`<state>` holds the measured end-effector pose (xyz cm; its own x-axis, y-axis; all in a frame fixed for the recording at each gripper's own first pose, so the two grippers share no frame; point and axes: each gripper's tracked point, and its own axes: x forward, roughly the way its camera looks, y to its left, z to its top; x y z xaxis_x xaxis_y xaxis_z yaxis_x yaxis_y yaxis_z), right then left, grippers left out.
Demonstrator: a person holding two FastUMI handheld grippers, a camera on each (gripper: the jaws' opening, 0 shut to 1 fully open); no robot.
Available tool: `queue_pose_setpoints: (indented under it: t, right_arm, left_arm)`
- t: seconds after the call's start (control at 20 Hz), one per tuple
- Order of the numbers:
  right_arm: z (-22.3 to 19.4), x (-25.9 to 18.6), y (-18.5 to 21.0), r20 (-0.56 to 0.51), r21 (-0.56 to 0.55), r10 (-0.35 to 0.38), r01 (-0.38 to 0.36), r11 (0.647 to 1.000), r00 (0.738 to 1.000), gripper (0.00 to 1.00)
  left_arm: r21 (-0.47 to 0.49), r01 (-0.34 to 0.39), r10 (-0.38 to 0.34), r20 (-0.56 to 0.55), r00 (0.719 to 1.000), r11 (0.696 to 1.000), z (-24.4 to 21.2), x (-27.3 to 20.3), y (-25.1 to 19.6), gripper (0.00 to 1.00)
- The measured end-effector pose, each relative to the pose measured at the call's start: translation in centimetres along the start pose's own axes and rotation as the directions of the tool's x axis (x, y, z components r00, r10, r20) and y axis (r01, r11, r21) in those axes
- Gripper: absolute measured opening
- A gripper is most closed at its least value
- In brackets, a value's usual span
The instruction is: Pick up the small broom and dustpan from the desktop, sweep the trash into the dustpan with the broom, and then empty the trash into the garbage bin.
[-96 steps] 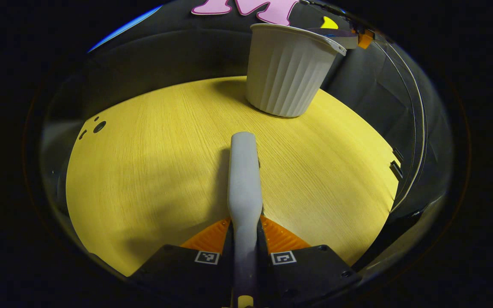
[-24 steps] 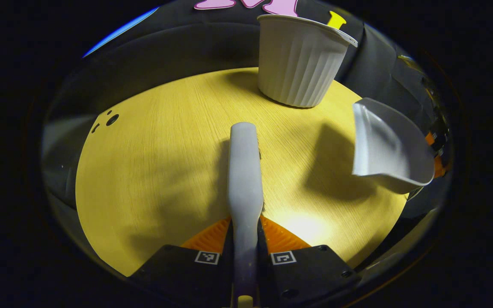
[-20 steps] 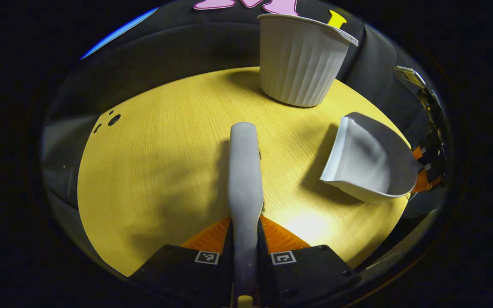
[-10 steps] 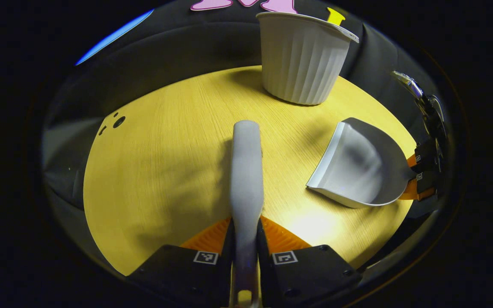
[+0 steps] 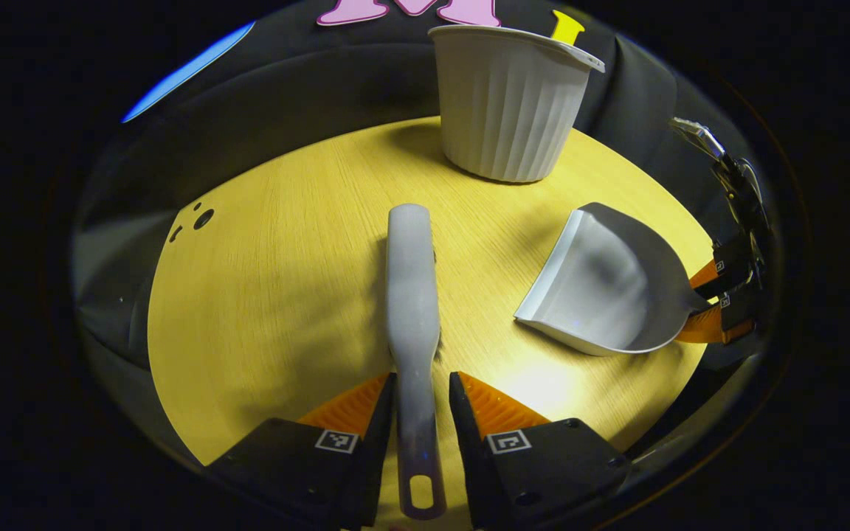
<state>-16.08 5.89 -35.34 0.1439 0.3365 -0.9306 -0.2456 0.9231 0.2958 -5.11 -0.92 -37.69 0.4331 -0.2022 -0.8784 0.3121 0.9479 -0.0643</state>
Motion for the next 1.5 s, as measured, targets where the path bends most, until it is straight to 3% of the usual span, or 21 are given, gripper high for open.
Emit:
queue_pose_setpoints:
  t: [0.05,0.1,0.15,0.2,0.35,0.45,0.55,0.7,0.8,1.0,1.1,1.25,1.35,1.5]
  right_arm:
    - [0.1,-0.7,0.1,0.017,0.015,0.007,-0.007,1.0,1.0,0.58]
    - [0.4,-1.8,0.5,0.038,0.026,0.008,-0.009,1.0,0.999,0.55]
    - [0.8,-2.8,0.5,0.066,0.032,0.005,-0.007,0.999,0.998,0.69]
    - [1.1,-4.1,0.3,0.099,0.034,-0.005,0.001,0.999,0.995,0.63]
    - [2.8,-7.9,-0.2,0.217,0.043,-0.035,0.026,0.999,0.976,0.66]
    - [4.6,-10.5,-0.4,0.314,0.049,-0.055,0.042,0.998,0.948,0.66]
    - [7.2,-13.3,-0.6,0.415,0.051,-0.082,0.067,0.996,0.906,0.67]
    - [11.4,-17.5,-1.0,0.549,0.07,-0.145,0.128,0.989,0.823,0.7]
    - [14.0,-20.1,-0.9,0.626,0.073,-0.162,0.15,0.986,0.763,0.73]
    - [17.6,-24.1,-1.2,0.768,0.083,-0.181,0.184,0.979,0.614,0.83]
    - [18.8,-26.1,-1.9,0.811,0.102,-0.204,0.211,0.972,0.548,0.86]
    - [20.2,-28.2,-2.9,0.848,0.116,-0.212,0.22,0.969,0.487,0.98]
    - [20.4,-29.2,-4.0,0.867,0.127,-0.211,0.209,0.97,0.452,0.98]
    - [20.0,-30.2,-5.5,0.879,0.128,-0.195,0.177,0.976,0.435,0.98]
  left_arm:
    - [0.003,0.001,-0.001,0.009,1.0,1.0,0.2,-0.4,0.0,0.52]
    - [0.006,-0.002,0.002,0.017,1.0,1.0,0.4,-1.0,-0.1,0.54]
    - [0.01,-0.015,0.015,0.032,0.999,1.0,0.7,-1.6,0.0,0.56]
    - [0.008,-0.026,0.026,0.051,0.998,1.0,1.2,-2.2,0.2,0.58]
    - [-0.037,-0.042,0.046,0.137,0.99,0.998,3.1,-4.8,0.2,0.62]
    - [-0.073,-0.04,0.056,0.236,0.97,0.997,5.5,-6.9,0.3,0.63]
    - [-0.09,-0.019,0.049,0.342,0.938,0.996,8.5,-9.3,0.4,0.63]
    - [-0.062,0.012,0.018,0.463,0.886,0.998,12.8,-12.2,0.0,0.64]
    - [-0.058,-0.015,0.043,0.53,0.847,0.998,15.2,-14.3,-0.2,0.66]
    - [-0.066,-0.09,0.111,0.651,0.751,0.994,18.5,-18.3,-1.3,0.69]
    - [-0.062,-0.132,0.139,0.677,0.723,0.989,19.2,-19.3,-1.6,0.72]
    - [-0.097,-0.085,0.129,0.686,0.716,0.992,19.5,-19.6,-3.9,0.76]
    - [-0.13,-0.028,0.112,0.702,0.703,0.991,19.9,-20.3,-5.3,0.78]
    - [-0.19,-0.008,0.145,0.719,0.68,0.982,20.4,-21.6,-6.0,0.84]
